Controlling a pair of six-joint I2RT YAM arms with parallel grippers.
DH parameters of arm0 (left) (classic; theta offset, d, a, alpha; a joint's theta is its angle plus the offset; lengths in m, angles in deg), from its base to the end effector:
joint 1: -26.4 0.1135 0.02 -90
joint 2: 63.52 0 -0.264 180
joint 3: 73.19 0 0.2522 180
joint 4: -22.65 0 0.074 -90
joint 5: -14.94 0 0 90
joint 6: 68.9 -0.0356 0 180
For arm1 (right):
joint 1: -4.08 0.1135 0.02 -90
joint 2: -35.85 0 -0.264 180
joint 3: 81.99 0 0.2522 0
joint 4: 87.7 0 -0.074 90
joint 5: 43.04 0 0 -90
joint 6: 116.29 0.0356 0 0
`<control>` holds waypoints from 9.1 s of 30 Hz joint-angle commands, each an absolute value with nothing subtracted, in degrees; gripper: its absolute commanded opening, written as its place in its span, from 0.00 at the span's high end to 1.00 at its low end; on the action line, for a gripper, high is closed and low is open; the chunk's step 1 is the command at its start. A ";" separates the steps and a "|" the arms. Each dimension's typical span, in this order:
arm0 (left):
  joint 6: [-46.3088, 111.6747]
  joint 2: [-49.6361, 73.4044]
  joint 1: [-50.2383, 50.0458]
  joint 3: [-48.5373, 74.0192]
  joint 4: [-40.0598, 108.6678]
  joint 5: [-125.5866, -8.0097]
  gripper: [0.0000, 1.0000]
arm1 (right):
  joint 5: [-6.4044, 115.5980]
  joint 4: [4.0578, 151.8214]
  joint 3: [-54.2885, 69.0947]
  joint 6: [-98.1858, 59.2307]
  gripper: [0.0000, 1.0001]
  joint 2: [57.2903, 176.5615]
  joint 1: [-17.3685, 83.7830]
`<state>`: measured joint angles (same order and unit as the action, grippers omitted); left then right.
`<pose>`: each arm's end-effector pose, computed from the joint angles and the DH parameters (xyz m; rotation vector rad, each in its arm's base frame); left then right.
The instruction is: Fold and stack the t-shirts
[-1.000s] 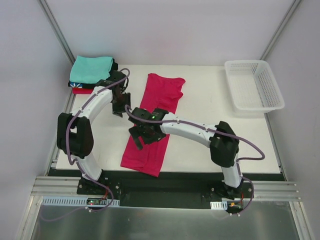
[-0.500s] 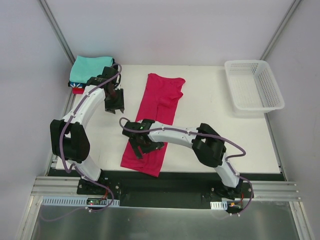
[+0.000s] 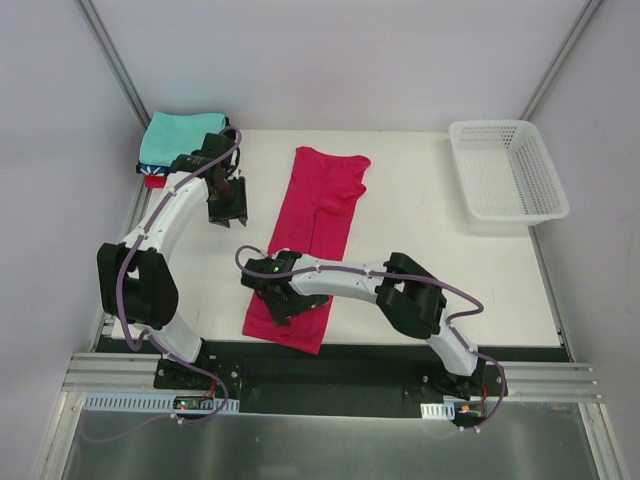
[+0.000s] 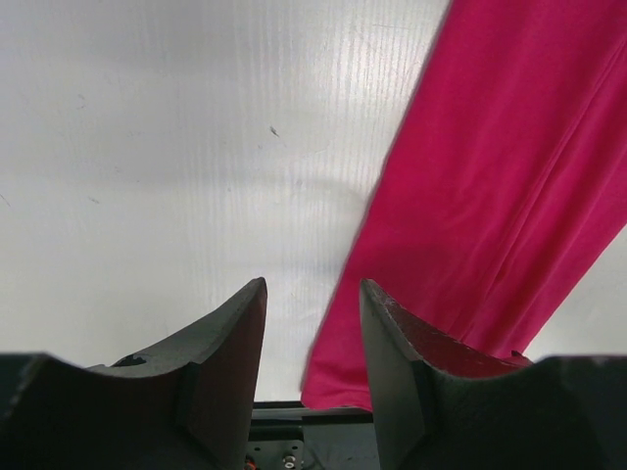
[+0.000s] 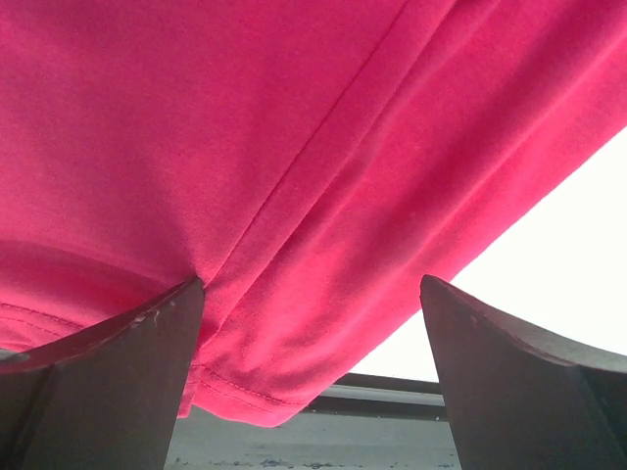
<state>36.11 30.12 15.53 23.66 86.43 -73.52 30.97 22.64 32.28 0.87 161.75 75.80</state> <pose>0.3361 -0.0655 0.2956 -0.0861 2.6391 -0.1899 0.1468 0.4130 0.1695 -1.0450 2.6303 -0.0947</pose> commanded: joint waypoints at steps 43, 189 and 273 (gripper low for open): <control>40.26 46.85 -1.81 30.47 75.70 -59.41 0.60 | 24.18 27.29 17.99 -9.50 0.04 123.64 47.07; 74.89 -21.42 8.56 -52.31 43.97 -47.02 0.58 | 38.78 98.40 -45.64 25.65 0.25 109.49 65.78; 79.11 -31.70 4.70 -47.48 54.24 -45.44 0.93 | 35.97 85.15 -42.84 29.26 0.87 99.83 74.48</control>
<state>77.64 -28.80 5.65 -51.66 48.55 -46.53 38.86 90.72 -46.71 29.63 102.67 73.12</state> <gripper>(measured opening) 0.076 0.136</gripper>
